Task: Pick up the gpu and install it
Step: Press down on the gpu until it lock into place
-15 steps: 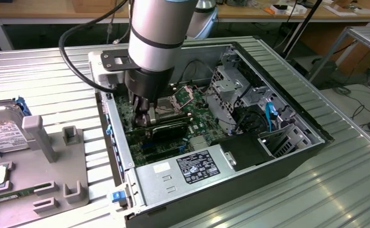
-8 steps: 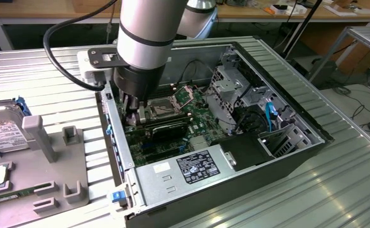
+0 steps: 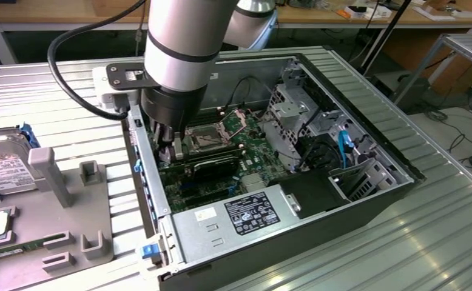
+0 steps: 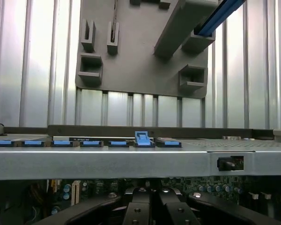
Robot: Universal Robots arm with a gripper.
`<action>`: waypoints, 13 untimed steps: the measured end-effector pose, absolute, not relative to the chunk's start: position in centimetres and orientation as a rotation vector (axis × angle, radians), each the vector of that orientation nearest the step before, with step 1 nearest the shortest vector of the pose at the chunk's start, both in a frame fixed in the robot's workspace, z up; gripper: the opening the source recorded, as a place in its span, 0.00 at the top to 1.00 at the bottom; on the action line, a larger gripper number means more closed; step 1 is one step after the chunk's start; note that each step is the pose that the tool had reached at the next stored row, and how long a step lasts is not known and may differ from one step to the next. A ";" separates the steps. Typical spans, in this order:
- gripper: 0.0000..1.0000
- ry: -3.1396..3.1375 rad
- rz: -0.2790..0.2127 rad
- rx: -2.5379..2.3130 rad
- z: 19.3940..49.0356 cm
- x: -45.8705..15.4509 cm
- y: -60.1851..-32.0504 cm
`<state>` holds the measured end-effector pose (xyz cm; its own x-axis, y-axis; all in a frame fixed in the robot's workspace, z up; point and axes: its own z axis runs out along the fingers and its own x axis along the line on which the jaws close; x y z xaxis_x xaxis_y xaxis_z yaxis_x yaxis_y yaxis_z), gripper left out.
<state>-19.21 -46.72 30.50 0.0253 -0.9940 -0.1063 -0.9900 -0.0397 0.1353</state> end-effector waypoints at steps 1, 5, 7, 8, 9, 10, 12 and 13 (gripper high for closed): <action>0.89 -2.161 -0.268 2.233 30.5 -19.2 -46.7; 0.89 -2.160 -0.274 2.231 31.0 -19.2 -46.7; 0.89 -2.159 -0.277 2.230 31.1 -19.2 -46.8; 0.89 -2.158 -0.277 2.230 31.1 -19.2 -46.9; 0.89 -2.159 -0.277 2.230 31.1 -19.1 -46.9; 0.89 -2.159 -0.277 2.231 31.1 -19.1 -46.9; 0.89 -2.159 -0.277 2.230 31.1 -19.1 -47.0; 0.89 -2.159 -0.278 2.230 31.1 -19.1 -47.1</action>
